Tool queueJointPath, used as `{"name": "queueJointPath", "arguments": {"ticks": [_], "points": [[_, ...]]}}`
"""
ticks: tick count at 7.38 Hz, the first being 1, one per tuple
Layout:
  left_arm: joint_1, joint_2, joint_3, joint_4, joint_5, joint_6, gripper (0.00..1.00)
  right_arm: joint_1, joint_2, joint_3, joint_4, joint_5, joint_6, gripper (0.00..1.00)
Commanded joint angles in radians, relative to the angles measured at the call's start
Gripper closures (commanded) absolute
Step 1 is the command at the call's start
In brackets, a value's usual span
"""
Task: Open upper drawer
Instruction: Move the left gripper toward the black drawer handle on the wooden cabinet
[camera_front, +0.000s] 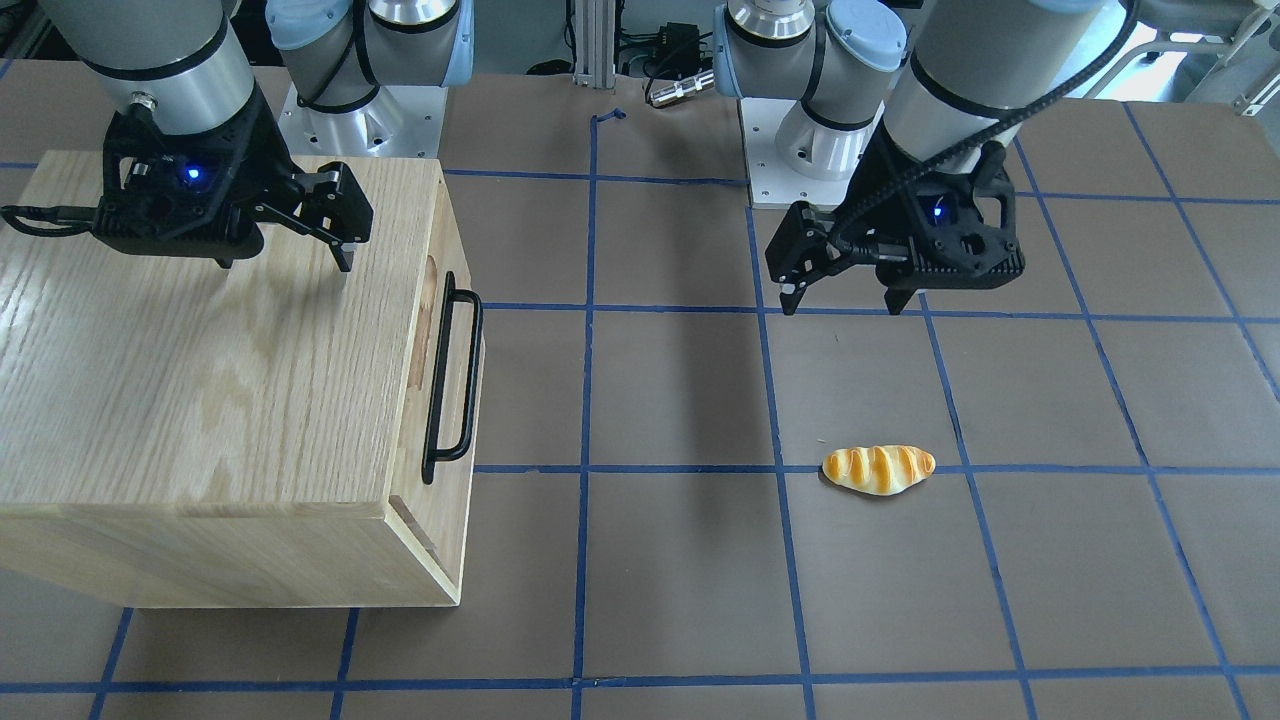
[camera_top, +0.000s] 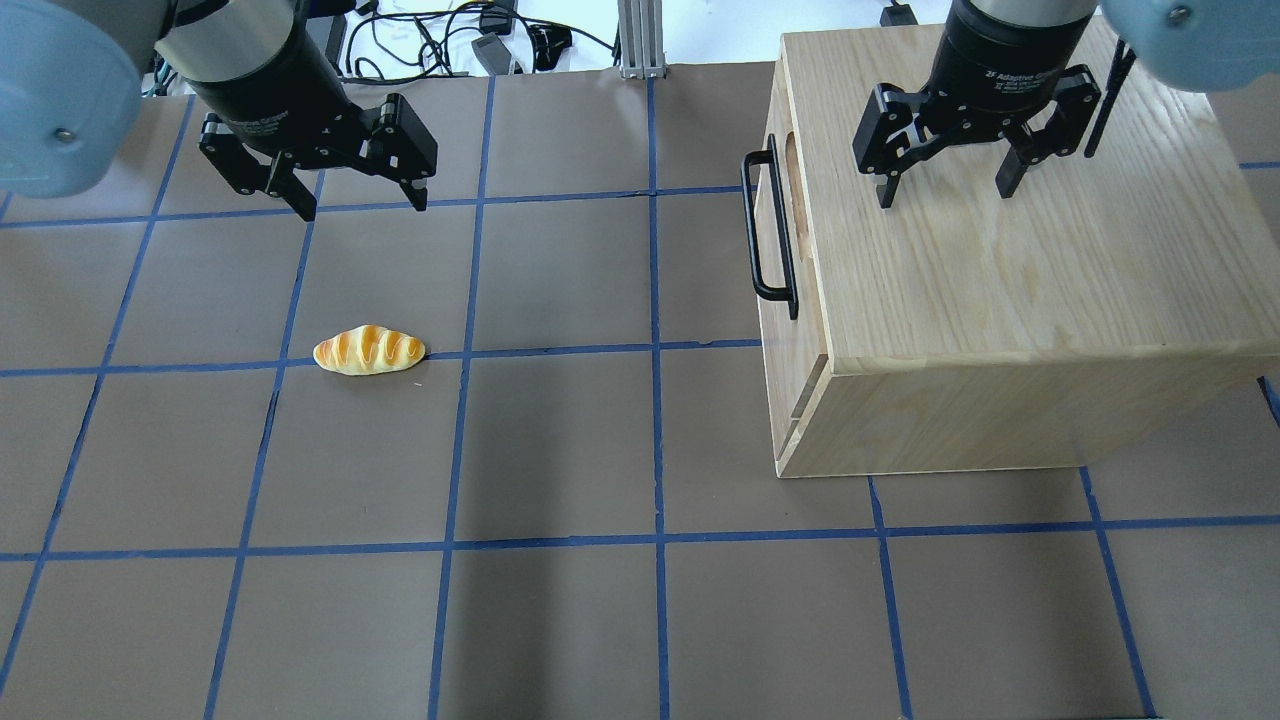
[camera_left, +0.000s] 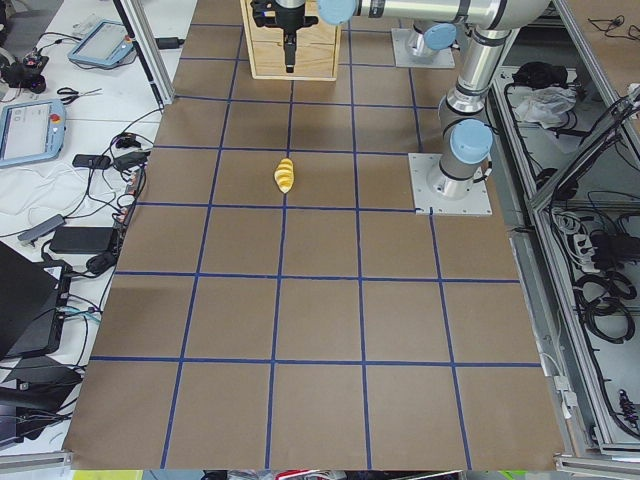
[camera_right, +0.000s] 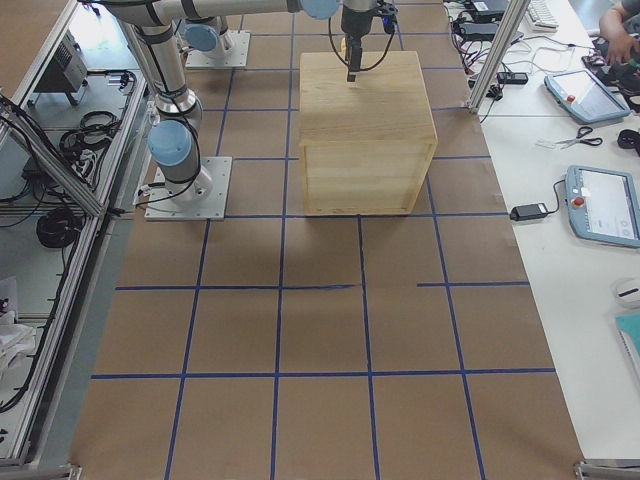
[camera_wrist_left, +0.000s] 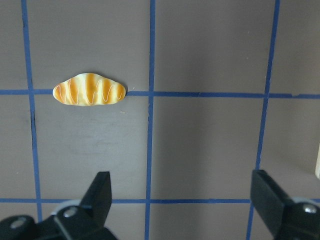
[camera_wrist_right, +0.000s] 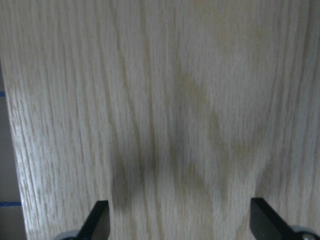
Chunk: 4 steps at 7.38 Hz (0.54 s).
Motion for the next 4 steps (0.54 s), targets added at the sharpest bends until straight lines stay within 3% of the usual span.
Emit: {"name": "queueJointPath", "arguments": {"ticks": [1,3,4], "points": [[-0.030,-0.082,0.014,0.108,-0.120,-0.115,0.00,0.000,0.000,0.000,0.000,0.000,0.000,0.00],[-0.116,-0.180,0.014,0.224,-0.190,-0.188,0.00,0.000,0.000,0.002,0.000,0.000,0.000,0.00],[-0.160,-0.200,0.015,0.246,-0.311,-0.205,0.00,0.000,0.000,0.000,0.000,0.000,0.000,0.00]]}}
